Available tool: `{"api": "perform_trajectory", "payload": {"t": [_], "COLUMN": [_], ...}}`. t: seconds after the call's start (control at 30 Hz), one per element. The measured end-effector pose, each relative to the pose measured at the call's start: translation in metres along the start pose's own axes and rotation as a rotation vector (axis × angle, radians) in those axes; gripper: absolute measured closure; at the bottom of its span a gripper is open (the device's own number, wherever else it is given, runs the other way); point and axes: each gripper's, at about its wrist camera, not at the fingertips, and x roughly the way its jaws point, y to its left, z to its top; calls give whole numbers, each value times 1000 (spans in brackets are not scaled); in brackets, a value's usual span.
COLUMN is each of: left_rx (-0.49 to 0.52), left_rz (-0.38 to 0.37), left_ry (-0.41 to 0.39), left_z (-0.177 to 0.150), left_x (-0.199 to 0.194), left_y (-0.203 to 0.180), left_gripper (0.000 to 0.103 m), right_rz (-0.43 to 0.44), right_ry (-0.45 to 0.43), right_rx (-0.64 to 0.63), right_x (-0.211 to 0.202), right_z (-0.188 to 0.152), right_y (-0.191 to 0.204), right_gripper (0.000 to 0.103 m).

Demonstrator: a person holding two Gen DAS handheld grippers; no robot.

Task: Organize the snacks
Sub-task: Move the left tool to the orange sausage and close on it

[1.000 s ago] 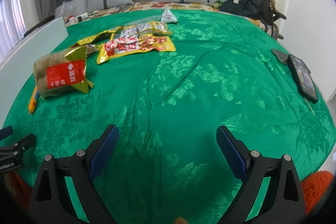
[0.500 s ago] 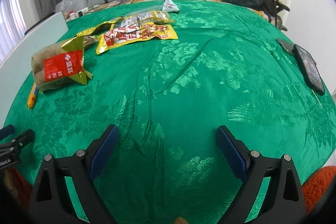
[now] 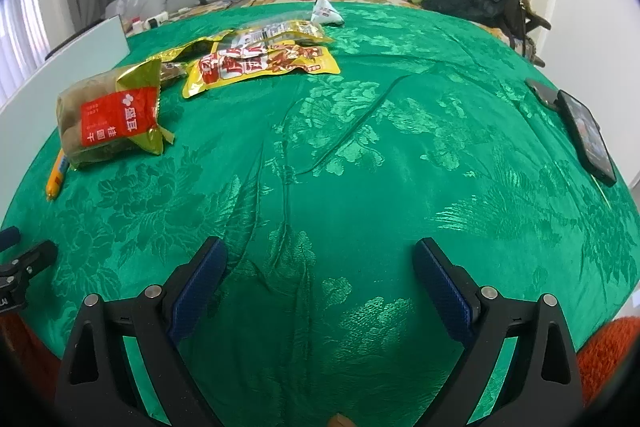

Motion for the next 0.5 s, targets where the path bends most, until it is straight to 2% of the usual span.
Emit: {"api": "perform_trajectory", "payload": {"t": [0.13, 0.27, 0.4, 0.5], "left_rx": [9, -51, -69, -7], "left_rz": [-17, -44, -57, -12], "left_ry": [39, 42, 49, 110], "left_z": [4, 17, 48, 74], "left_x": [1, -1, 4, 21], "left_y": [1, 15, 23, 17], "left_gripper": [0, 0, 0, 3], "right_rz": [0, 0, -1, 1], "right_ry": [-2, -1, -2, 1], "right_rx": [2, 2, 5, 5], "right_x": [0, 0, 0, 0], "right_z": [0, 0, -1, -1], "right_y": [0, 0, 0, 0], "right_gripper": [6, 6, 6, 6]}}
